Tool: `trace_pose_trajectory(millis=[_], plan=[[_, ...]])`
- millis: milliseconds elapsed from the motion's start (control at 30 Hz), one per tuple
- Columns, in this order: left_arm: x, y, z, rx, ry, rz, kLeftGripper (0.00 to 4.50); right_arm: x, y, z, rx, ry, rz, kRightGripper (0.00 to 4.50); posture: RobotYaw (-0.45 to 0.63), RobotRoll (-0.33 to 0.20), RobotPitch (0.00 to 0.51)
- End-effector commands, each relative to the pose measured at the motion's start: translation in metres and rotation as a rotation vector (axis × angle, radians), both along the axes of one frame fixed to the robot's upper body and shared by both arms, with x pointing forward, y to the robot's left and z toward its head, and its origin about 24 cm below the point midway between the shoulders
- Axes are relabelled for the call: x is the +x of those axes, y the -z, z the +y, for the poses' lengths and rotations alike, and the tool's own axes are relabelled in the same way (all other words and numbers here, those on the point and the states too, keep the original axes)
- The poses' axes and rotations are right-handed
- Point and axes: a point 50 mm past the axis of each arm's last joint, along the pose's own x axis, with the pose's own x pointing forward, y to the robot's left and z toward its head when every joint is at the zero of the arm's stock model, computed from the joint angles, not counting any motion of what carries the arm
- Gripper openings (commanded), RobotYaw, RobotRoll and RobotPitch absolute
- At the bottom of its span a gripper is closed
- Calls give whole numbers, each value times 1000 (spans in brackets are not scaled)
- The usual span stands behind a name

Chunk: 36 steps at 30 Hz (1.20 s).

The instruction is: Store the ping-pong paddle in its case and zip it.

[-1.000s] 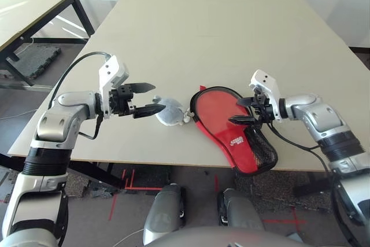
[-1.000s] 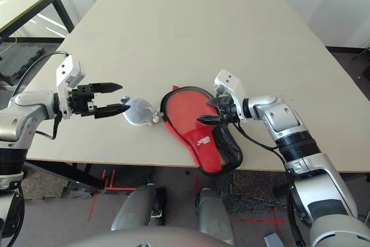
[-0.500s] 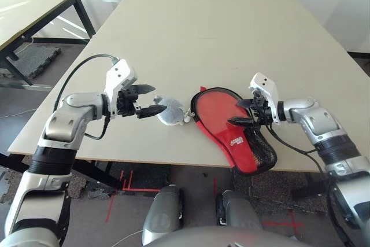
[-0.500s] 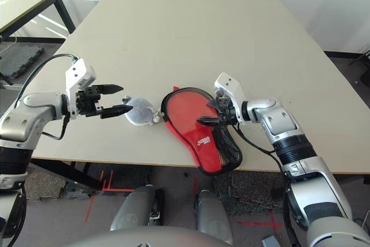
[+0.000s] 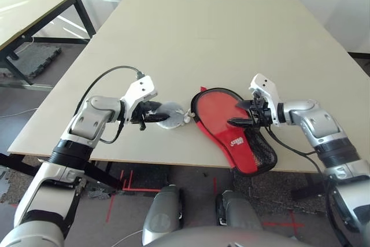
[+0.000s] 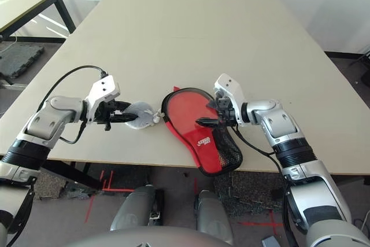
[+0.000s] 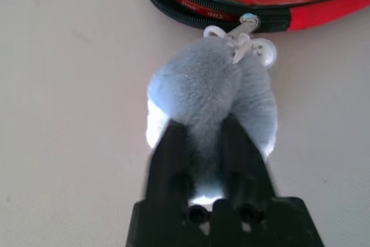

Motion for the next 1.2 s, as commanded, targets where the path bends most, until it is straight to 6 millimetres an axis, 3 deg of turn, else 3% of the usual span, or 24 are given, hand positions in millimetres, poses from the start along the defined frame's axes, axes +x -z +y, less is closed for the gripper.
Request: trace_pose_trajectory(millis=[33,500,867,1033,1200], plan=[[12,10,-5,68,-41,-32,3,-5,11,2,2,9,50,4500,180,0,66],[66,-6,-10,214,-154,-297,3,-11,15,-1,-1,25,65,4500,157,0,73],[96,-38,-27,299,-216,-505,3,-22,22,-6,-41,33,66,4500,110,0,81],[103,-50,-38,320,-244,-583,3,-27,24,-7,-49,38,72,4500,93,0,89],[109,-66,-68,305,-260,-708,3,-33,25,-7,-45,51,80,4500,59,0,104]])
